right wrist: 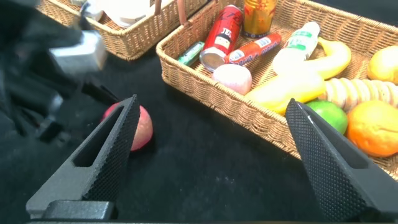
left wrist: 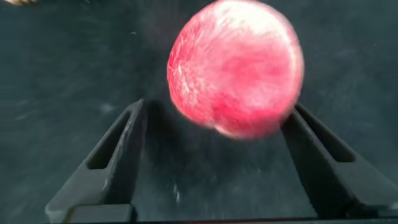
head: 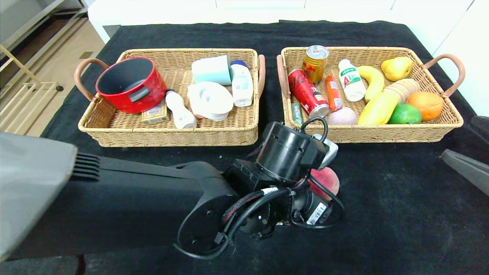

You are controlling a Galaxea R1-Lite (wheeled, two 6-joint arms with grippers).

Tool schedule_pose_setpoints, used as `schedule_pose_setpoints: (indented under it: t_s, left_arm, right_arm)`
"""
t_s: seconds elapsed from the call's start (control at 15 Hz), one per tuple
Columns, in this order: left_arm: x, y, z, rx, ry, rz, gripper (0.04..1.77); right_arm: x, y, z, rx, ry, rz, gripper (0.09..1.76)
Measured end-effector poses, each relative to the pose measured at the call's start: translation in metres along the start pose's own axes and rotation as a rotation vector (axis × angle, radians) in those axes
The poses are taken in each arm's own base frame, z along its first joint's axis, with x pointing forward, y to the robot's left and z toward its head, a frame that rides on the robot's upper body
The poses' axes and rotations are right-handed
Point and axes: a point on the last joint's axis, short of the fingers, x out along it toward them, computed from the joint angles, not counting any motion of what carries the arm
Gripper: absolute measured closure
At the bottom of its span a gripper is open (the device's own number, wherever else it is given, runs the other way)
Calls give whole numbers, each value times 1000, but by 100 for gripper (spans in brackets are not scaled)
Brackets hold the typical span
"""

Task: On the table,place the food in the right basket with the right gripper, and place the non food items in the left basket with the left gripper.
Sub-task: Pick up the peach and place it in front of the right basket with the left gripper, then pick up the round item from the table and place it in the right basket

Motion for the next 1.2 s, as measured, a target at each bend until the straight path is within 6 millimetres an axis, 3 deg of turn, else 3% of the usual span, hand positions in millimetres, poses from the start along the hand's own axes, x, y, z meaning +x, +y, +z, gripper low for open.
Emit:
schedule_pose_setpoints:
  t_s: [0.33, 0.73, 1.0, 1.2]
  left_arm:
    - [-57, 17, -11, 43, -25, -21, 20]
    - [-125, 48, -69, 1, -107, -111, 14]
    - [-144, 67, -101, -31, -261, -31, 12]
    - [-147, 75, -110, -44, -259, 7, 12]
  right_arm:
    - [0, 2, -4, 38, 50, 18, 14]
    - [9, 12, -15, 122, 155, 107, 14]
    - [18, 19, -22, 137, 195, 108, 14]
    - [28, 26, -25, 137, 229, 80, 14]
